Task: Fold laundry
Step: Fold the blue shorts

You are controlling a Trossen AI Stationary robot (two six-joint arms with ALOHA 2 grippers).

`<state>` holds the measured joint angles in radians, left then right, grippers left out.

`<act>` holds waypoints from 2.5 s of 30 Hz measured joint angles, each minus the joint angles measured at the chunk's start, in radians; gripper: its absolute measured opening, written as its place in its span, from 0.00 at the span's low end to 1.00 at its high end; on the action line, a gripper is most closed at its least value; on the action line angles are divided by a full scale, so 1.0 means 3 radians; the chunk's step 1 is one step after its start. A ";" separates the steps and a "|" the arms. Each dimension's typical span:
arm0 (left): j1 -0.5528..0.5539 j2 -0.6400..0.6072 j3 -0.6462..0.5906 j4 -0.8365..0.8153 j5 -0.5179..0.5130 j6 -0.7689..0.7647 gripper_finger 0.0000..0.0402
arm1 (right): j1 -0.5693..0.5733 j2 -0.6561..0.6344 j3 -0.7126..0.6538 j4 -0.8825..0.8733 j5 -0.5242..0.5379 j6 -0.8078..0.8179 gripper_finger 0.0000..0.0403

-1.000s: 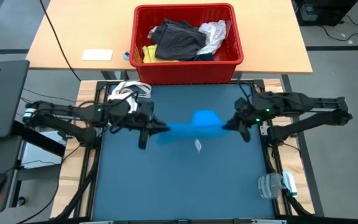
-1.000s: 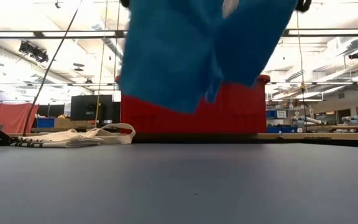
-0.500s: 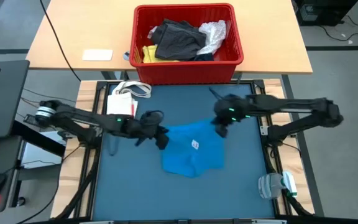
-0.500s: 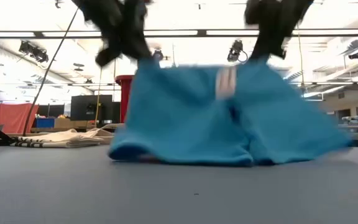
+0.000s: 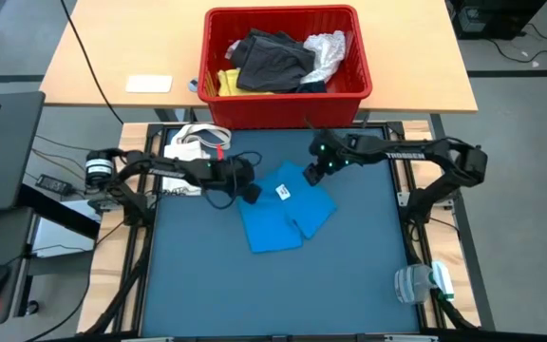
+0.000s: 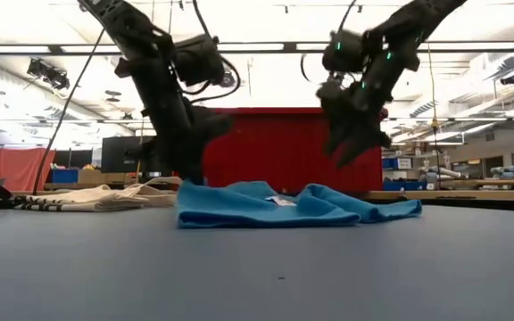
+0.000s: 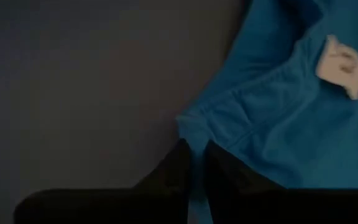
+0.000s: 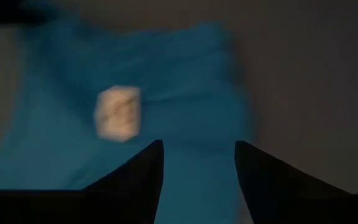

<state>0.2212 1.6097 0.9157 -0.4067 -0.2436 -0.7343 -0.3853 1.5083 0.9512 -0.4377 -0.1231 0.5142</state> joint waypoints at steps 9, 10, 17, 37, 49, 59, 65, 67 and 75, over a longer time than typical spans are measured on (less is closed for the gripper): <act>0.0471 -0.0018 0.0000 -0.0662 0.0014 0.0197 0.11 | 0.0777 0.0127 0.0003 0.0703 -0.0031 0.0448 0.44; 0.0485 -0.0018 0.0000 -0.0659 0.0059 0.0260 0.11 | 0.0829 0.0203 0.0003 0.0833 -0.0026 0.0505 0.43; 0.0450 -0.0107 0.0000 -0.0771 0.0260 0.0503 0.11 | 0.1072 0.0903 0.0003 0.1284 0.0361 0.1070 0.36; -0.0906 -0.0190 0.0001 -0.0558 -0.0328 -0.0902 0.11 | 0.1693 0.0166 -0.0008 0.0004 0.0790 0.0926 0.29; -0.0750 0.0003 0.0000 -0.0640 -0.0402 -0.0841 0.11 | 0.2171 0.1168 0.0144 0.2008 0.1415 0.1514 0.25; -0.0475 -0.0052 0.0000 -0.0905 0.0059 -0.0373 0.17 | 0.2243 0.1644 0.0491 0.1529 0.0630 0.1689 0.20; -0.0545 -0.0273 -0.0001 -0.1171 0.0112 0.0195 0.29 | 0.2527 0.1129 0.0473 0.0171 0.0753 0.1692 0.19; -0.0621 -0.0340 0.0000 -0.1055 0.0173 0.0310 0.32 | 0.2542 0.0986 0.0473 -0.0041 0.0794 0.1695 0.20; -0.1354 -0.0360 0.0001 -0.0215 0.0736 0.1441 0.35 | 0.2901 0.0638 0.0474 0.0372 0.1208 0.1992 0.25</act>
<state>-0.1851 1.5017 0.9161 -0.4712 -0.0230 -0.3020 0.4850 1.6996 1.0935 -0.3261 0.2392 1.1119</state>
